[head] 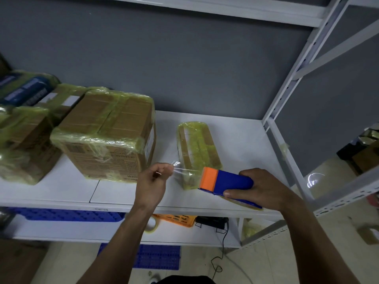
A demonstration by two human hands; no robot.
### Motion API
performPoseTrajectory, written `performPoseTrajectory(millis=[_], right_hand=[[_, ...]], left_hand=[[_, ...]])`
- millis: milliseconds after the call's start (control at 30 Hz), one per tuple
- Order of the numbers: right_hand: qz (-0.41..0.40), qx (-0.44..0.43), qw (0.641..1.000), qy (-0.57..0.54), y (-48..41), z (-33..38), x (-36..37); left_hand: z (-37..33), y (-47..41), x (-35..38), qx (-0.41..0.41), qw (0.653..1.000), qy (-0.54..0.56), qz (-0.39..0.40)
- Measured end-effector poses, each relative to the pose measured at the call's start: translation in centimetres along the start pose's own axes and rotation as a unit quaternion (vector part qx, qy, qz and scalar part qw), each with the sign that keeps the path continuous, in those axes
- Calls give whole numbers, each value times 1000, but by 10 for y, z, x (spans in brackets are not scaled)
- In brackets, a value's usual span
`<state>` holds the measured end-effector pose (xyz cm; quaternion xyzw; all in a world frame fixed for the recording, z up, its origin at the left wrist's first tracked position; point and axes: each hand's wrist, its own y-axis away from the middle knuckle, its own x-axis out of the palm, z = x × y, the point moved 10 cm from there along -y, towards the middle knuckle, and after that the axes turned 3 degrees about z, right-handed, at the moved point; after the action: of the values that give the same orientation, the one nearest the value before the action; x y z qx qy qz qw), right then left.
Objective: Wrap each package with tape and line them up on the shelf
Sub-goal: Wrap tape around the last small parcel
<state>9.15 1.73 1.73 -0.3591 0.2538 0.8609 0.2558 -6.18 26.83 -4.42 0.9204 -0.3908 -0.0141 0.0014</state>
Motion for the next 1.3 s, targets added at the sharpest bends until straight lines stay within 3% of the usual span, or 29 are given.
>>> performPoseTrajectory(millis=[100,200,567,967,1067,1133,1300], right_hand=[[-88,-25,995,46,-1,12,-15],[-122,-22,988,92,-5,21,-21],[-113,46,973,198,-25,32,-10],[-100,97,969,206,-35,26,-8],[-94,103,970,199,-36,23,-6],[-92,107,971,194,-37,22,-4],[-89,111,973,183,-39,18,-3]], left_hand=[[12,0,4,-4,1000,0,-13],[24,0,5,-17,998,39,-42],[50,-4,18,-19,998,1,-63],[65,-15,45,-96,994,-47,17],[55,-14,34,-21,999,-7,-35],[48,-10,46,20,999,32,5],[51,-1,72,23,994,38,99]])
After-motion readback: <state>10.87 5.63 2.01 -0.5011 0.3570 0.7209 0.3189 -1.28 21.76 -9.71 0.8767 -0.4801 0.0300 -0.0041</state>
